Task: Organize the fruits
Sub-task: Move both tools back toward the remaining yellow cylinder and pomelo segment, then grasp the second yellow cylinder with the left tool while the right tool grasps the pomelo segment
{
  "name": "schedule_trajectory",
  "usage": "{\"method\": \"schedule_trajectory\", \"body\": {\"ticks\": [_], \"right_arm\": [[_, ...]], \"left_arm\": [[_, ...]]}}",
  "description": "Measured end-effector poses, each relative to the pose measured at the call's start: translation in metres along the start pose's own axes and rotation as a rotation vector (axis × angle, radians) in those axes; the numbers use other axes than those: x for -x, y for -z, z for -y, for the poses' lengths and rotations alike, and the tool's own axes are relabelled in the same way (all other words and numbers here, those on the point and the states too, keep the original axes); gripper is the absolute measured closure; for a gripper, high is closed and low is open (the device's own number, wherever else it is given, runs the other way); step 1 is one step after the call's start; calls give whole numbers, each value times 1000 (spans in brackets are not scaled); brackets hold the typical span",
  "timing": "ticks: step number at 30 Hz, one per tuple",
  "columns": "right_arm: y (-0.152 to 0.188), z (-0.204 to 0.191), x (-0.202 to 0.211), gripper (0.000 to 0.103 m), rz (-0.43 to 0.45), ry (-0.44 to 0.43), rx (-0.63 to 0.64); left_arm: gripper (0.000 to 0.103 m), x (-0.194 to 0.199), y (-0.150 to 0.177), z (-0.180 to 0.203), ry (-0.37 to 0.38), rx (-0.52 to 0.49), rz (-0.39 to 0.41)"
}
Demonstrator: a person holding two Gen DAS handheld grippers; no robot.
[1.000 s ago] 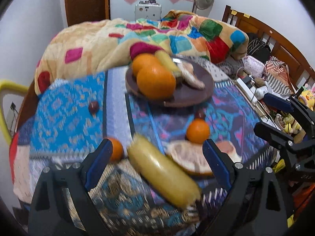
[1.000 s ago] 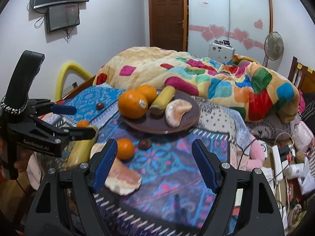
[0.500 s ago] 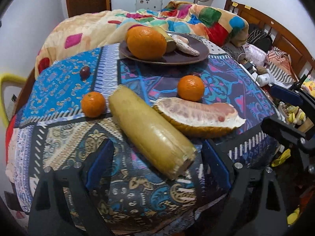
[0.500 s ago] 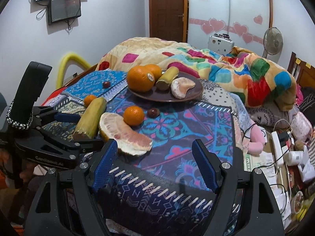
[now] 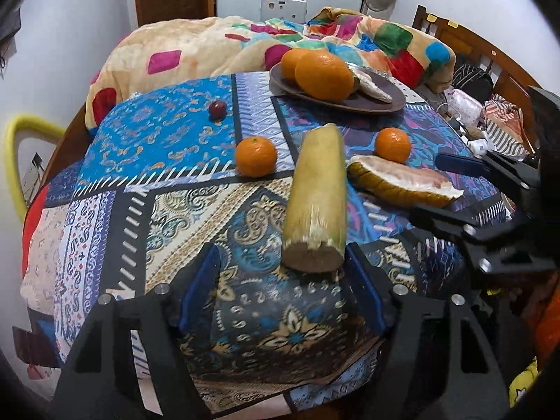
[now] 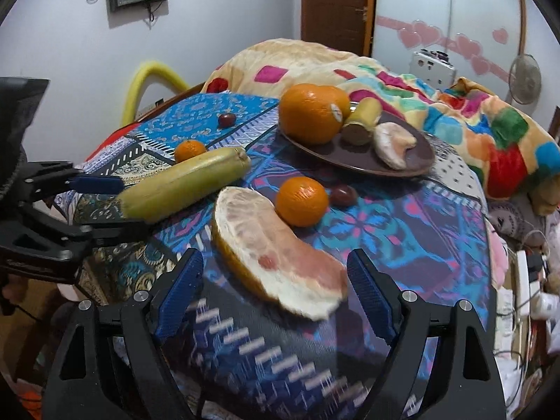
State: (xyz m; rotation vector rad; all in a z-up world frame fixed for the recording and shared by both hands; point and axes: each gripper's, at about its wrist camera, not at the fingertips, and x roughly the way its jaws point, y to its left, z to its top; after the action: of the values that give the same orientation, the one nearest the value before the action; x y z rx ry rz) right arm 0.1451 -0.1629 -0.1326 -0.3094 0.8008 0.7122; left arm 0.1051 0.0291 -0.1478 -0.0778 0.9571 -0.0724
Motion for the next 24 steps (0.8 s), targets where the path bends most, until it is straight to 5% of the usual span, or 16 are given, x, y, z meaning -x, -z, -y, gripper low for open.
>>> {"method": "schedule_trajectory", "body": {"ticks": [3,15,19,24], "right_arm": [[-5,0,-14,21,-31,-33,6],[9,2,0,48,-28,-24,46],[20,14,12,50,-36,-10,0],[30,26,26,50,-53,36,-57]], "left_arm": [[29,1,1,3,24,-29,-4],[30,-13,-22,21,39,-74,20],[50,-22,-24,19,38,-69,-12],[52,-21,-20,19,64,-92,-32]]}}
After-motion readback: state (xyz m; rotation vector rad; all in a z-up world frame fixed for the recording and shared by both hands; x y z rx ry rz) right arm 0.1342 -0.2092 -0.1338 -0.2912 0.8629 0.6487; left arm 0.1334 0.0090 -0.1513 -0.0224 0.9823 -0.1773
